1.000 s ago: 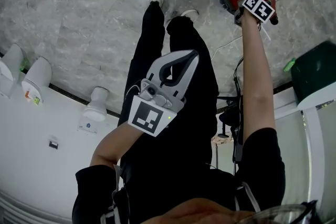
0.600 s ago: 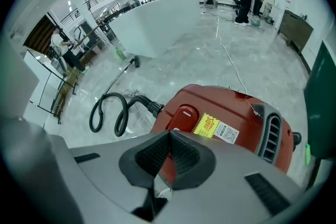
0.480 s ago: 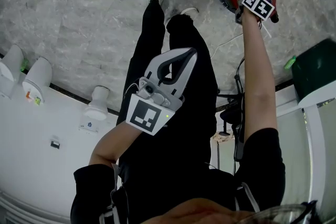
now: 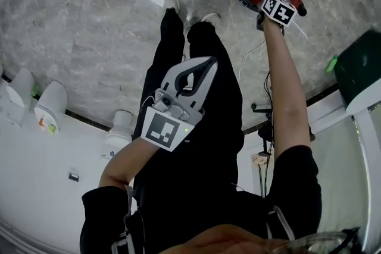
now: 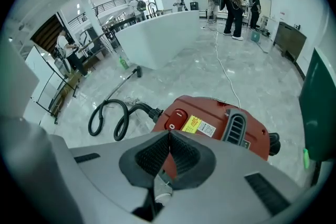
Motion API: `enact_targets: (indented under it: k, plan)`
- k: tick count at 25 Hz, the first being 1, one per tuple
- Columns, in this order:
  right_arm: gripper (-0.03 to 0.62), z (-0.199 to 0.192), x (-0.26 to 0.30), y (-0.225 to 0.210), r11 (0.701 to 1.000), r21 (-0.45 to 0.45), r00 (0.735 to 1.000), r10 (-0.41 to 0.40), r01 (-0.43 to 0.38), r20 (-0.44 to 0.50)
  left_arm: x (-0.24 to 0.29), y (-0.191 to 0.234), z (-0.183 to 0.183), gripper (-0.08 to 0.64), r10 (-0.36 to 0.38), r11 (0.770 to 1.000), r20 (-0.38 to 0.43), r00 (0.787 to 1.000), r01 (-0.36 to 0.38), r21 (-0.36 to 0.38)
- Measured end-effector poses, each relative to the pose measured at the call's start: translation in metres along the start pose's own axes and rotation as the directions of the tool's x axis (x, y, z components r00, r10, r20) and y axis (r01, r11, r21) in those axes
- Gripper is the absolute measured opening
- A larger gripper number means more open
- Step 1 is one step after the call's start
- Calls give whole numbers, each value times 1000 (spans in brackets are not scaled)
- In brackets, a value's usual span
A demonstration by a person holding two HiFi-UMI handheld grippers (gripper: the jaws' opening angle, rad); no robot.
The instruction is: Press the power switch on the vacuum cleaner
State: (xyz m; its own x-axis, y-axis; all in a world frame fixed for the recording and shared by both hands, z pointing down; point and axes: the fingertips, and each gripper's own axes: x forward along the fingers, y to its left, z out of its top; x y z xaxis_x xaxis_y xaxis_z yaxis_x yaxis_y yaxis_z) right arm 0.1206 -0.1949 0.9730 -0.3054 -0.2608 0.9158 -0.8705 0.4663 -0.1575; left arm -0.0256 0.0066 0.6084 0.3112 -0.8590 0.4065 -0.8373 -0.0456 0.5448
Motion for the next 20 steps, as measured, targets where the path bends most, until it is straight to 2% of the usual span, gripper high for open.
enact_targets:
  k: [6,11,17,20]
  plan:
    - [18,4,-54,15,999,8,997,43,-44,65,0,-22,4,18,-32,999,-21,999,33,37]
    - [18,5,-111,26,998,-17,992,55,-53,117,2,-39,21,18,-54,997,5,999,54,55]
    - [18,2,-211,53,996,-59,977,77,-67,197,-14,-77,43,18,-132,986,18,991,129,108]
    - [18,2,-261,69,996,-29,963,85,-80,257,-31,-88,50,18,-168,974,3,986,165,156]
